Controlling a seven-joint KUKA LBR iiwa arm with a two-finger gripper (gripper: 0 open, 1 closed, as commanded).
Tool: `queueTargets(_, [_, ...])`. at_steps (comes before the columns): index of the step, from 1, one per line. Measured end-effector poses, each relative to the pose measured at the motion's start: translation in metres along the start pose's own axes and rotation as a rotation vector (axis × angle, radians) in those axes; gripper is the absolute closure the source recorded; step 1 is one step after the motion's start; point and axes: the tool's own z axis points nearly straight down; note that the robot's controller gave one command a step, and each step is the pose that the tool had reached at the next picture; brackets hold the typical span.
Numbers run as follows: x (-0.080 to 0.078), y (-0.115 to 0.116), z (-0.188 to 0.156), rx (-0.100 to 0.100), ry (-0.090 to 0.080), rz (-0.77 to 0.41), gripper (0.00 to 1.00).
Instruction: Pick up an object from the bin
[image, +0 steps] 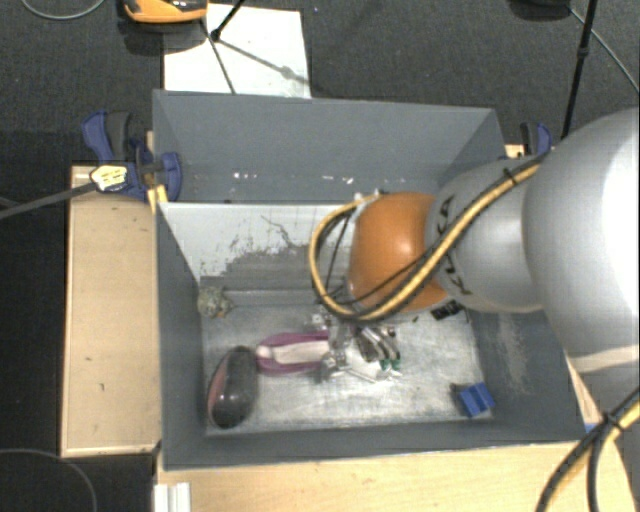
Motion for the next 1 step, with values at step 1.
queueTargets(1, [0.0052, 0.0164, -0.1498, 0.001, -0.007, -0.039, 1.0])
